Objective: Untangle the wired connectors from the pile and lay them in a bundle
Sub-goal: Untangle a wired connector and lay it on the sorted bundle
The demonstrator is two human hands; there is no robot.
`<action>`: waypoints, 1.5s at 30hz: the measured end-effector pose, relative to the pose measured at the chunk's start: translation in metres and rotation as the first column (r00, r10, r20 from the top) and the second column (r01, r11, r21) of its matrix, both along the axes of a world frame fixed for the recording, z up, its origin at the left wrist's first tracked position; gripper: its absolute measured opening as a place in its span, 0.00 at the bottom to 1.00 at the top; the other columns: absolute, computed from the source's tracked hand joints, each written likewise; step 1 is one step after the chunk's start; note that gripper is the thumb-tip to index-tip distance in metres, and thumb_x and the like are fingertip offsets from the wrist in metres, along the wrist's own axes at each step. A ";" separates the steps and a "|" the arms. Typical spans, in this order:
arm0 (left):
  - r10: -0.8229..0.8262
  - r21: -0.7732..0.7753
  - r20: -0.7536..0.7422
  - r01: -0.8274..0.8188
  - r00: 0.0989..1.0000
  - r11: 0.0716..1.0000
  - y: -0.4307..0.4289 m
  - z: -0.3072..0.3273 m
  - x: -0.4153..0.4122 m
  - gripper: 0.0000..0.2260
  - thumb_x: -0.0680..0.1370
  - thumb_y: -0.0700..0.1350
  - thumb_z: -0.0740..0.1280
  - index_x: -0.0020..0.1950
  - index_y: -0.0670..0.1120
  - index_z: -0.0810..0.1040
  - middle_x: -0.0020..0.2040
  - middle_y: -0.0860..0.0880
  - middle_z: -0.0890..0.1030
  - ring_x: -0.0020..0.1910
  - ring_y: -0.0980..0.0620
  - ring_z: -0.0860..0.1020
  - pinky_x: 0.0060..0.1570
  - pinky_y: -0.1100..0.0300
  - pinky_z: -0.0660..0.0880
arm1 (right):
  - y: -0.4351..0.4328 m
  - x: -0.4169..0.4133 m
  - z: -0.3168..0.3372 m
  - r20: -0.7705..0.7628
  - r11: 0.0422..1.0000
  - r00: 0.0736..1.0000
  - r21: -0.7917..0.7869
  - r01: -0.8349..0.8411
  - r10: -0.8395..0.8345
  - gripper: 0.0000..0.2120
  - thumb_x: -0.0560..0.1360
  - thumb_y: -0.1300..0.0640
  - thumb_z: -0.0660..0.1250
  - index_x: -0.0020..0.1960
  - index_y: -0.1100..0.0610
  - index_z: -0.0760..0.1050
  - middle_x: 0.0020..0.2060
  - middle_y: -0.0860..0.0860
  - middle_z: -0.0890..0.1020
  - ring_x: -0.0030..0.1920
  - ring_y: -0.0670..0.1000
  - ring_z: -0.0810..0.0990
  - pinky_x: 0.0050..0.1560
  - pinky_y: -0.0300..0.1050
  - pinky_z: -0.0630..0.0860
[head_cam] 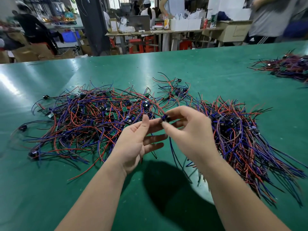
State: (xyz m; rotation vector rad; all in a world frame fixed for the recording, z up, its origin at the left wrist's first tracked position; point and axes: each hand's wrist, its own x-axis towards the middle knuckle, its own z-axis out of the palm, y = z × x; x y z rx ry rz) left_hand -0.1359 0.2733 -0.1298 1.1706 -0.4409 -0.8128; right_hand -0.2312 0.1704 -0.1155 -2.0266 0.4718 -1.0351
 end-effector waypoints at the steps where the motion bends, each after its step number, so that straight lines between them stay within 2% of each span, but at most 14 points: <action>1: 0.034 0.004 0.043 -0.035 0.999 0.999 0.000 0.001 0.001 0.19 0.72 0.57 0.61 0.48 0.44 0.81 0.42 0.48 0.85 0.36 0.50 0.84 0.34 0.59 0.80 | -0.001 -0.002 0.004 0.079 0.999 0.997 0.036 0.010 -0.013 0.10 0.68 0.61 0.74 0.44 0.48 0.79 0.37 0.43 0.83 0.34 0.41 0.80 0.38 0.38 0.77; 4: 0.252 0.036 0.382 -0.287 0.889 0.957 0.004 -0.002 0.010 0.14 0.79 0.53 0.60 0.45 0.47 0.81 0.38 0.50 0.85 0.36 0.51 0.83 0.33 0.59 0.80 | -0.015 -0.014 0.016 0.318 0.962 0.925 -0.105 0.252 -0.207 0.08 0.71 0.60 0.72 0.48 0.50 0.80 0.39 0.49 0.82 0.34 0.47 0.80 0.39 0.43 0.77; 7: 0.311 0.042 0.824 -0.598 0.474 0.800 0.015 -0.011 0.026 0.13 0.81 0.50 0.62 0.44 0.47 0.83 0.35 0.51 0.82 0.36 0.48 0.81 0.38 0.57 0.77 | -0.039 -0.028 0.023 0.364 0.820 0.820 -0.207 0.534 -0.442 0.06 0.72 0.57 0.70 0.49 0.54 0.81 0.39 0.51 0.82 0.34 0.51 0.79 0.43 0.47 0.76; 9: 0.213 0.050 0.934 -0.694 0.287 0.718 0.020 -0.015 0.035 0.09 0.79 0.47 0.63 0.47 0.46 0.82 0.40 0.48 0.82 0.40 0.47 0.79 0.41 0.59 0.71 | -0.057 -0.039 0.026 0.206 0.773 0.792 -0.182 0.608 -0.575 0.07 0.71 0.57 0.70 0.48 0.54 0.81 0.40 0.53 0.83 0.38 0.53 0.80 0.48 0.44 0.72; 12: -0.063 0.263 0.956 -0.740 0.288 0.619 0.018 -0.021 0.038 0.14 0.77 0.46 0.65 0.62 0.47 0.78 0.58 0.46 0.79 0.56 0.44 0.75 0.56 0.52 0.69 | -0.081 -0.054 0.019 -0.314 0.795 0.731 -0.217 0.566 -0.606 0.10 0.68 0.58 0.72 0.49 0.58 0.82 0.45 0.58 0.84 0.48 0.58 0.80 0.51 0.46 0.72; 14: -0.195 0.347 0.938 -0.772 0.287 0.533 0.018 -0.025 0.039 0.17 0.77 0.49 0.64 0.67 0.52 0.74 0.63 0.50 0.77 0.61 0.46 0.73 0.60 0.49 0.65 | -0.082 -0.056 0.016 -0.475 0.816 0.671 -0.229 0.531 -0.570 0.15 0.67 0.55 0.74 0.53 0.57 0.82 0.50 0.61 0.82 0.53 0.61 0.78 0.55 0.50 0.74; 21: -0.151 0.265 0.964 -0.849 0.219 0.457 0.022 -0.021 0.038 0.09 0.75 0.52 0.70 0.54 0.55 0.80 0.50 0.52 0.81 0.53 0.46 0.73 0.55 0.50 0.61 | -0.058 -0.033 0.018 -0.217 0.845 0.825 -0.268 0.463 -0.521 0.12 0.72 0.58 0.68 0.54 0.57 0.81 0.51 0.60 0.77 0.54 0.58 0.74 0.54 0.41 0.63; 26: 0.209 0.030 0.944 -0.697 0.256 0.716 0.024 -0.015 0.039 0.09 0.73 0.40 0.73 0.53 0.45 0.82 0.57 0.45 0.77 0.46 0.50 0.79 0.54 0.54 0.75 | -0.033 -0.018 0.015 -0.101 0.915 0.924 -0.211 0.343 -0.370 0.07 0.71 0.62 0.68 0.48 0.56 0.82 0.43 0.52 0.76 0.40 0.51 0.74 0.47 0.38 0.67; 30: 0.467 -0.285 0.864 -0.584 0.186 0.760 0.018 -0.005 0.027 0.13 0.72 0.39 0.74 0.56 0.44 0.80 0.59 0.45 0.75 0.48 0.65 0.78 0.54 0.63 0.75 | -0.012 -0.008 0.011 -0.118 0.986 0.993 0.167 0.015 0.005 0.11 0.73 0.64 0.67 0.41 0.48 0.80 0.33 0.48 0.81 0.31 0.45 0.77 0.37 0.40 0.74; 31: 0.508 -0.331 0.834 -0.540 0.217 0.774 0.016 -0.003 0.021 0.16 0.72 0.39 0.74 0.58 0.45 0.78 0.58 0.45 0.76 0.49 0.63 0.79 0.53 0.63 0.76 | -0.008 -0.005 0.010 -0.110 0.963 0.988 0.259 -0.079 0.110 0.12 0.73 0.65 0.67 0.41 0.48 0.80 0.33 0.49 0.83 0.31 0.45 0.78 0.36 0.40 0.75; 33: 0.562 -0.372 0.699 -0.448 0.441 0.813 0.010 0.002 0.008 0.20 0.72 0.39 0.74 0.62 0.46 0.72 0.53 0.48 0.79 0.48 0.60 0.81 0.51 0.64 0.76 | -0.002 0.000 0.008 -0.073 0.907 0.970 0.375 -0.190 0.233 0.14 0.74 0.67 0.65 0.42 0.49 0.80 0.35 0.50 0.84 0.32 0.45 0.80 0.35 0.36 0.74; 37: 0.499 -0.436 0.176 -0.388 0.848 0.812 0.001 0.015 -0.011 0.16 0.70 0.41 0.71 0.56 0.45 0.73 0.39 0.50 0.83 0.42 0.52 0.83 0.46 0.63 0.78 | -0.003 0.002 0.004 -0.140 0.935 0.973 0.332 -0.128 0.183 0.18 0.72 0.69 0.62 0.39 0.48 0.80 0.37 0.47 0.84 0.35 0.47 0.80 0.37 0.38 0.75; 41: 0.345 -0.394 -0.199 -0.397 0.917 0.829 0.000 0.020 -0.011 0.05 0.74 0.41 0.66 0.49 0.46 0.73 0.37 0.50 0.82 0.38 0.53 0.84 0.38 0.63 0.79 | -0.010 -0.002 0.004 -0.208 0.977 0.976 0.210 -0.026 0.070 0.17 0.72 0.66 0.62 0.41 0.46 0.82 0.34 0.47 0.83 0.25 0.46 0.74 0.27 0.35 0.68; 45: 0.245 -0.315 -0.348 -0.359 0.905 0.878 0.004 0.022 -0.001 0.01 0.78 0.42 0.63 0.46 0.46 0.73 0.35 0.50 0.83 0.34 0.57 0.83 0.31 0.66 0.78 | -0.008 -0.001 0.007 -0.149 0.928 0.969 0.346 -0.137 0.198 0.15 0.75 0.66 0.62 0.47 0.47 0.81 0.41 0.49 0.85 0.34 0.51 0.79 0.35 0.44 0.72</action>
